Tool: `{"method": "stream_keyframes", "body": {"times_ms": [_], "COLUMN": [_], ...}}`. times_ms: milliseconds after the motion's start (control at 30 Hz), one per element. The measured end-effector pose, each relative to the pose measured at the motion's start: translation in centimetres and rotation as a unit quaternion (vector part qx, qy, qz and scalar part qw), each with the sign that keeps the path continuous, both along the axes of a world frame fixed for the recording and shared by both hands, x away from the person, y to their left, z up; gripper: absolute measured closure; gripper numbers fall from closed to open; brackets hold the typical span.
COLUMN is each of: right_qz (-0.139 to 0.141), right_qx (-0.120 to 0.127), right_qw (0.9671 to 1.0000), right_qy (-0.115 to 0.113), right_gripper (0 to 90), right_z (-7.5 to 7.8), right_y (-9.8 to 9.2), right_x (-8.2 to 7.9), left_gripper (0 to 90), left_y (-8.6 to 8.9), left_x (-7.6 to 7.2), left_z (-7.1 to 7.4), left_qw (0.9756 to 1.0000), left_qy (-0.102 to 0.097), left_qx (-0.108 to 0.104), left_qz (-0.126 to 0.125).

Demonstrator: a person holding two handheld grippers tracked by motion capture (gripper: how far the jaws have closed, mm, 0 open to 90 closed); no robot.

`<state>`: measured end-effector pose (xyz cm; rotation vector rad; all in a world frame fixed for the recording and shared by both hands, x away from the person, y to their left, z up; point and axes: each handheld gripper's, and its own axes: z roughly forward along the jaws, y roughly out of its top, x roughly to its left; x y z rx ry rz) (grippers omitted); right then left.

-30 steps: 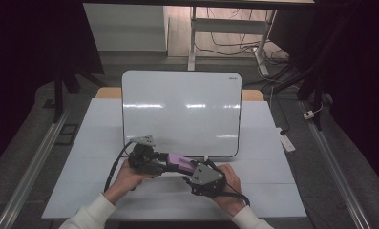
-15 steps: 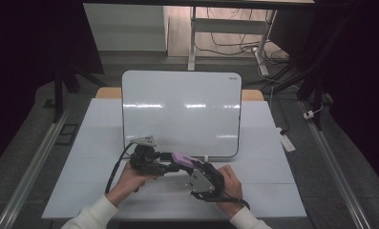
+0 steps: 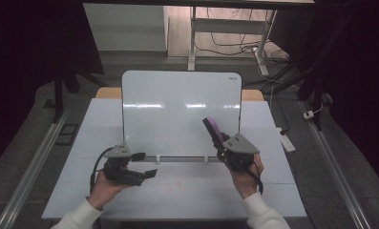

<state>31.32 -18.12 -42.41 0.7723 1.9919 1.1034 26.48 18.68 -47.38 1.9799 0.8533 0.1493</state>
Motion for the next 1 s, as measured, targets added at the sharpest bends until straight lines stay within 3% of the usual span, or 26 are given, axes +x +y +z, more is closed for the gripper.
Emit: {"method": "stream_keyframes", "body": {"times_ms": [133,400,567,700,833,1000], "right_qz": [-0.029,-0.086,-0.111,-0.131,-0.149,-0.151], "right_qx": [0.024,0.032,0.028,0.008,0.0,-0.003], "right_qw": [0.9993,0.9957,0.9933,0.9912,0.9887,0.9885], "right_qy": [0.006,0.013,0.02,0.017,0.021,0.014], "right_gripper": [63.1,63.0,62.9,62.8,62.5,61.5], "right_z": [1.4,3.7,5.3,6.4,6.8,7.0], "right_y": [-0.7,-1.2,-1.0,-0.3,0.3,0.9], "right_x": [1.9,5.4,7.8,9.3,10.5,11.2], "left_gripper": [19.3,19.4,19.4,19.4,19.4,19.3], "left_y": [2.7,6.9,7.7,7.9,8.0,8.2], "left_x": [-1.4,-3.0,-3.2,-3.2,-3.2,-3.1], "left_z": [-1.0,-2.4,-2.6,-2.6,-2.7,-2.9], "left_qw": [0.9995,0.9967,0.9958,0.9956,0.9956,0.9953], "left_qy": [0.007,0.019,0.021,0.019,0.02,0.023], "left_qx": [0.006,0.01,0.006,0.008,0.007,0.007], "left_qz": [0.029,0.079,0.089,0.091,0.091,0.094]}}
